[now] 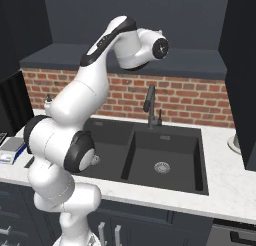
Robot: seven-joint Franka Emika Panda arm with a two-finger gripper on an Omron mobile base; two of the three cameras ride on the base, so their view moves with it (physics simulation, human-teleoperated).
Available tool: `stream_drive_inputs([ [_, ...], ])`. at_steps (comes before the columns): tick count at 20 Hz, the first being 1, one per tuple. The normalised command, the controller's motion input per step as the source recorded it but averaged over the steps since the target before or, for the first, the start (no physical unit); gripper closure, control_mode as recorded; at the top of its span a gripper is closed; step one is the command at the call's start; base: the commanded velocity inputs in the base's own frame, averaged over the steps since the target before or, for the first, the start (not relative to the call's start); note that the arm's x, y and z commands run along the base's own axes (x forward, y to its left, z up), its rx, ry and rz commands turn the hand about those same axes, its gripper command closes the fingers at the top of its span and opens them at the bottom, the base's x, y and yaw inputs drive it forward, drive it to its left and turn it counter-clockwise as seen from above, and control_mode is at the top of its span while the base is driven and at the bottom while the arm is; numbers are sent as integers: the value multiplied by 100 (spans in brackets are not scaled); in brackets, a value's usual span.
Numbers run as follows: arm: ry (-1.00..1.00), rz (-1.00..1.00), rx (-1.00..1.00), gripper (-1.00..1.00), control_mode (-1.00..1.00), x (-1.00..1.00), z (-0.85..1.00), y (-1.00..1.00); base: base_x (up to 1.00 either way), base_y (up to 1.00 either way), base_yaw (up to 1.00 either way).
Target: Pick the cereal and place it on the digital scale for weighing, and close the cabinet.
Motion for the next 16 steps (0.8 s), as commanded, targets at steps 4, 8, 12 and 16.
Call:
stream_drive_inputs([
  [4, 0, 2, 0, -100, -100, 24, 0, 0, 0, 0, 0],
  [8, 0, 3, 0, -100, -100, 31, 0, 2, 0, 0, 0],
  [12, 0, 3, 0, -100, -100, 28, 0, 1, 0, 0, 0],
  [16, 0, 3, 0, 100, -100, 13, 0, 11, 0, 0, 0],
])
